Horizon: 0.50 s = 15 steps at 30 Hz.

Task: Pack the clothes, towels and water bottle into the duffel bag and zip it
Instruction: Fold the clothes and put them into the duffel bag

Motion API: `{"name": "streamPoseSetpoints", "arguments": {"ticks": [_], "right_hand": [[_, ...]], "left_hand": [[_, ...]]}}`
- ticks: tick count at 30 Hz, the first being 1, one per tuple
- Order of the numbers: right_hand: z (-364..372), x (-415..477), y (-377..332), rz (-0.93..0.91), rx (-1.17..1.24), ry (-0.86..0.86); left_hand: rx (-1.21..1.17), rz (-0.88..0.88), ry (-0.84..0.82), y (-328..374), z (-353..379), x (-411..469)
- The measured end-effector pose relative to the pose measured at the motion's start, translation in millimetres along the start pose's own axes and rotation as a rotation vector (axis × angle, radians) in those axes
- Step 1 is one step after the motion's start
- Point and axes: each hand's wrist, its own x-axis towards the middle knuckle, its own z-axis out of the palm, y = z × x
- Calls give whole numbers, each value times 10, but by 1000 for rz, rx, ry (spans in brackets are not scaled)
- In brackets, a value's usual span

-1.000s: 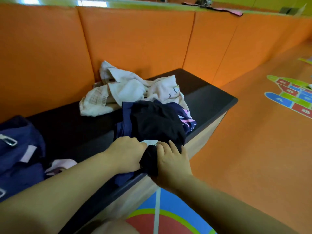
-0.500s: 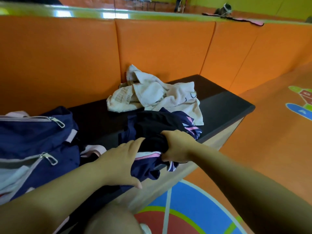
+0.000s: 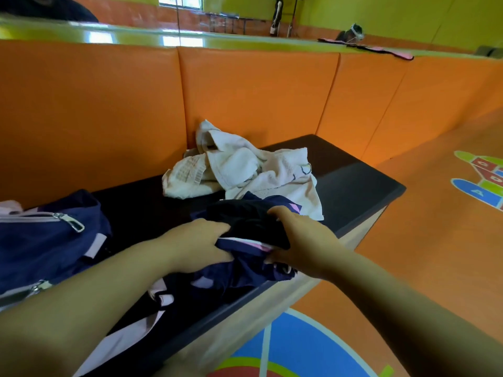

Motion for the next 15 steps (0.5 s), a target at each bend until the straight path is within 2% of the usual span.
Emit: {"name": "streamPoseSetpoints", "arguments": {"ticks": [4,8,13,15], "right_hand": [[-26,214,97,-26,-4,-58],[-39,481,189,13,3,-126],[-20,639,269,50,255,-199],[-2,653,279,67,218,-211]], "left_hand": [[-83,-44,-33,-15,-123,257],[-73,-84,31,-82,-233,506],[-35,-96,42,-99,-297,800],[-17,-102,59,-114,-303,905]]}}
